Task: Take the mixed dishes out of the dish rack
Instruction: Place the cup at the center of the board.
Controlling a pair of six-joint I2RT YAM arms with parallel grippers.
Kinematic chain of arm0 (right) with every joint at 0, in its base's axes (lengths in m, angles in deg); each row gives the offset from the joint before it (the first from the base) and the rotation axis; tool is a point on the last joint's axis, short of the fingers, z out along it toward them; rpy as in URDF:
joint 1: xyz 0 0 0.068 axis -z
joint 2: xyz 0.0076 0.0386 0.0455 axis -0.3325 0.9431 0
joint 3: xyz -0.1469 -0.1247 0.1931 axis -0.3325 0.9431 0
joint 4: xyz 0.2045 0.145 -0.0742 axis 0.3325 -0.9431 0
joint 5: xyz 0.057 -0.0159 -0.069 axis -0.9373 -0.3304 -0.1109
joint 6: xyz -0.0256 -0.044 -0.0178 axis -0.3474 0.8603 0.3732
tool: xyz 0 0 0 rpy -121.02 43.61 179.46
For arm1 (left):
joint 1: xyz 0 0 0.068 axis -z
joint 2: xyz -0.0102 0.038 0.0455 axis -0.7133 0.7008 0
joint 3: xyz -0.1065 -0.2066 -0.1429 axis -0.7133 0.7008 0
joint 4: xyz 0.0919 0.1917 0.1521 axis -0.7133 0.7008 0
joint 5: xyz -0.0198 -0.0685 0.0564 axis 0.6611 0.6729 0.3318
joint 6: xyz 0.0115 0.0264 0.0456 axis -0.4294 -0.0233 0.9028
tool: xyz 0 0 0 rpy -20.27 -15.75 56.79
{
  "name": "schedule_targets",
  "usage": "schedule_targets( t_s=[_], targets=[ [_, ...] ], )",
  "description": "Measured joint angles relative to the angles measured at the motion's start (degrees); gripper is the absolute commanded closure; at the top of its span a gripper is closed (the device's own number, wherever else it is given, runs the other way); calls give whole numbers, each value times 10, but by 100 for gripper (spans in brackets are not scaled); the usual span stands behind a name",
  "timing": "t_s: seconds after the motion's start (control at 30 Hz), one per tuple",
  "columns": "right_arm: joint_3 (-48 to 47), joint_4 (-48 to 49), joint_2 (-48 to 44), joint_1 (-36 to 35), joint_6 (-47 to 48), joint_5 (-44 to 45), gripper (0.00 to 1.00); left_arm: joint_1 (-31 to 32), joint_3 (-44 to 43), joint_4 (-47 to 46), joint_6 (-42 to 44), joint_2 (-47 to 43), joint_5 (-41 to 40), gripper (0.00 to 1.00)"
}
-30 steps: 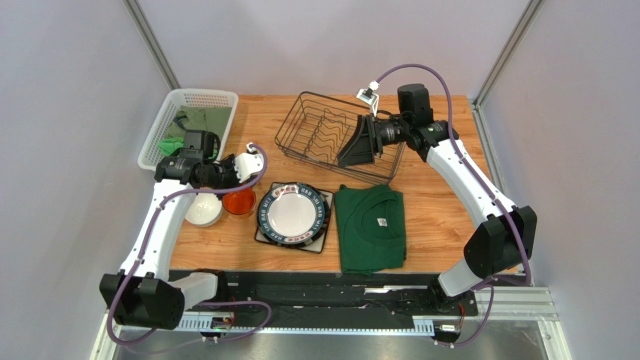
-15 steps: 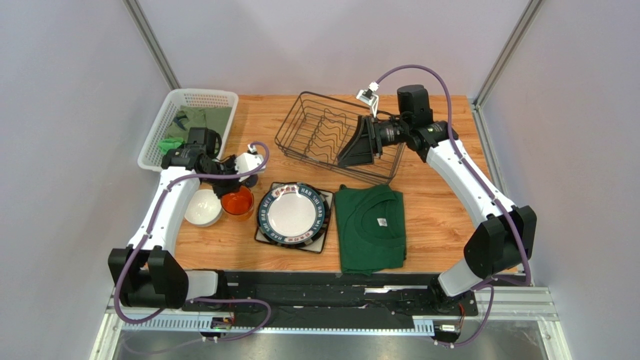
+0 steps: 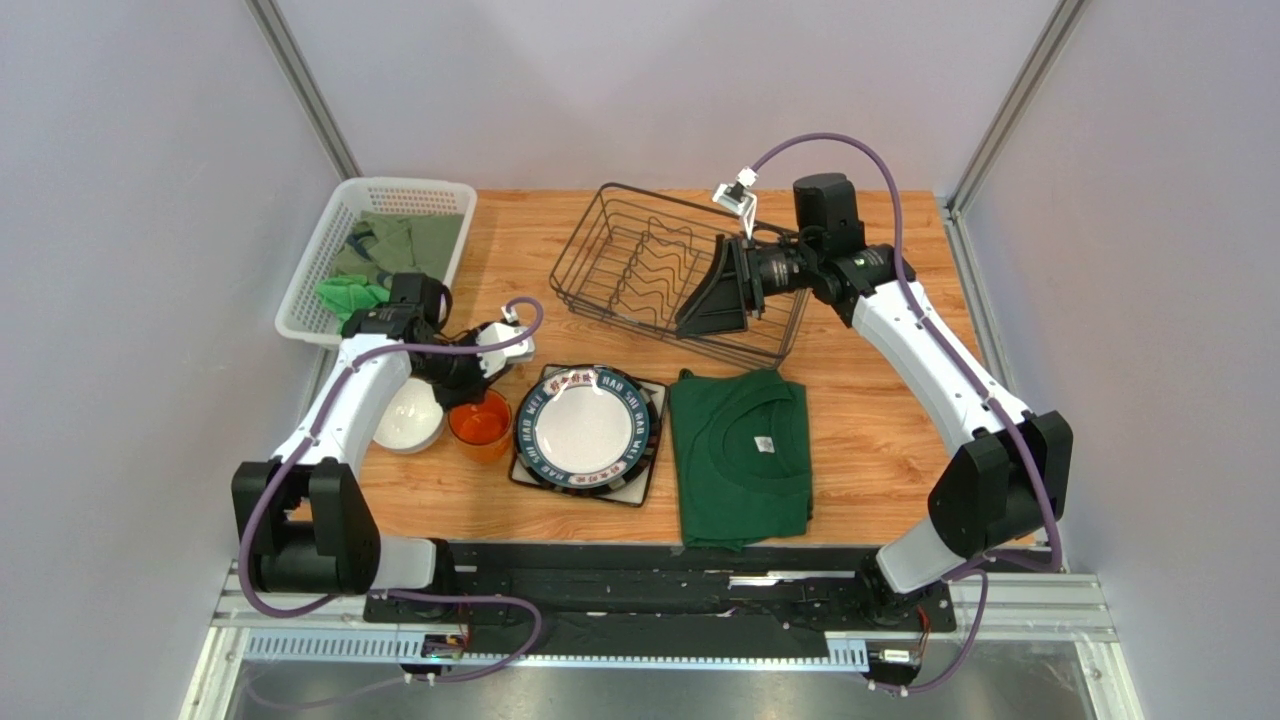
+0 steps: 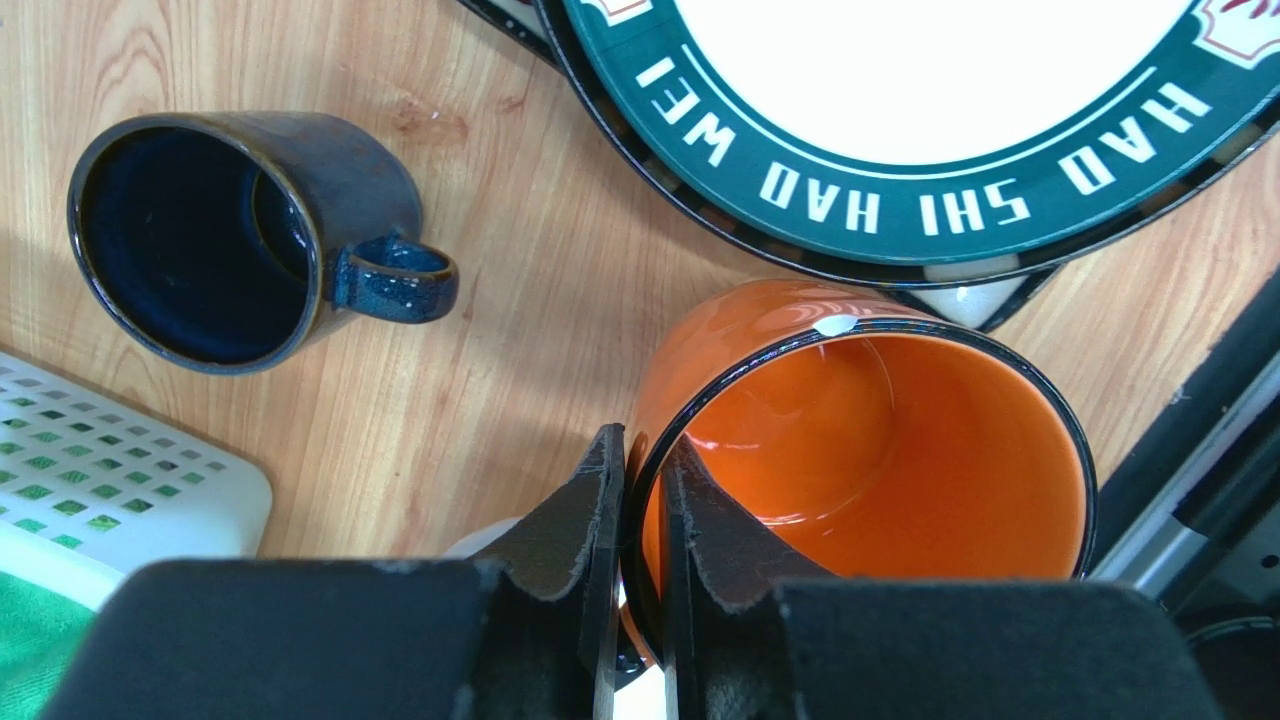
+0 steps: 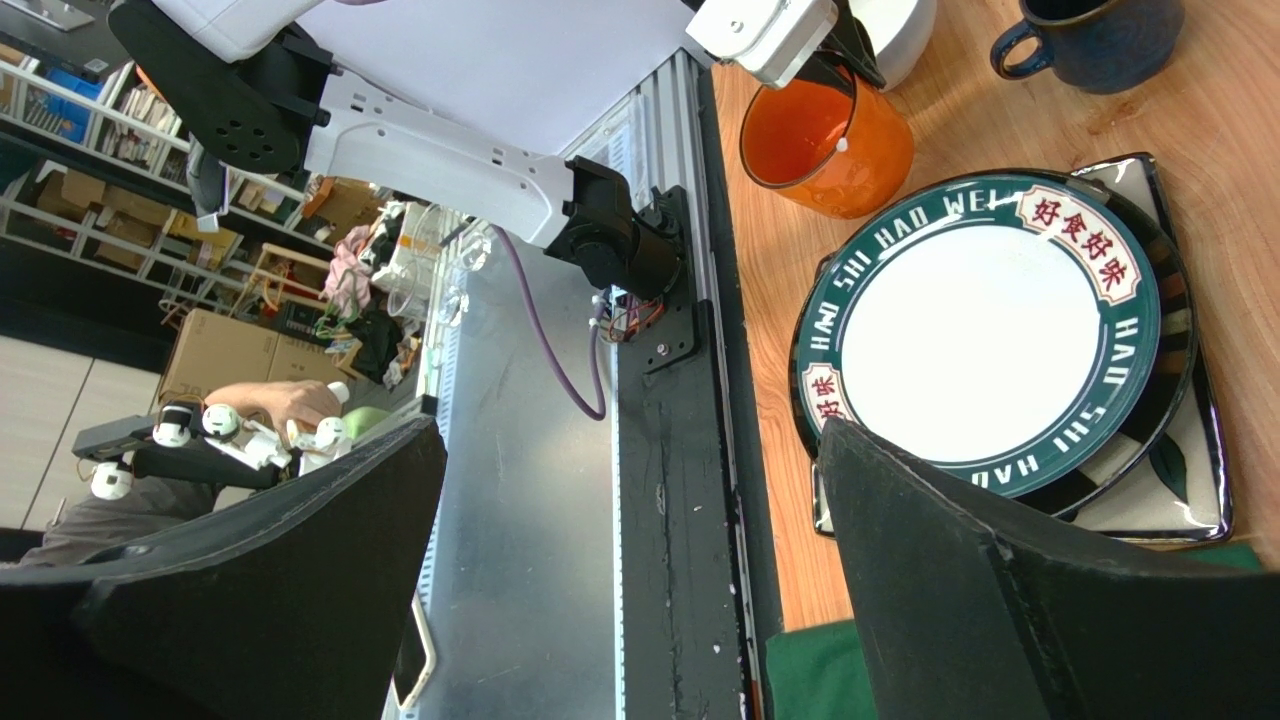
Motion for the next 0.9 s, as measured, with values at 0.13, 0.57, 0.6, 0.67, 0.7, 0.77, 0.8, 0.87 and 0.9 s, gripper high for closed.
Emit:
schedule_targets(
  t_s=[0.13, 0.57, 0.6, 0.67, 0.7, 0.77, 0.8, 0.87, 0.9],
  targets=[
    [0, 0, -1, 0, 1, 2, 1, -3, 9, -19, 1, 5, 0, 100],
    [0, -2, -2, 0, 13, 4, 1, -31, 21, -55, 20, 33, 8, 100],
    [0, -2, -2, 0, 14, 4, 1, -33, 21, -56, 26, 37, 9, 100],
    [0, -3, -2, 0, 17, 4, 1, -36, 21, -58, 34, 43, 13, 100],
    [1, -4, -2, 0, 18, 5, 1, -37, 21, -58, 38, 45, 14, 100],
    [4, -5, -2, 0, 21, 7, 1, -40, 21, -58, 47, 51, 17, 100],
    [5, -7, -2, 0, 23, 8, 1, -40, 21, -59, 52, 54, 19, 100],
    [8, -11, -2, 0, 26, 10, 1, -43, 21, -58, 59, 62, 23, 100],
    [9, -13, -2, 0, 28, 12, 1, -44, 20, -58, 62, 67, 24, 100]
  ],
)
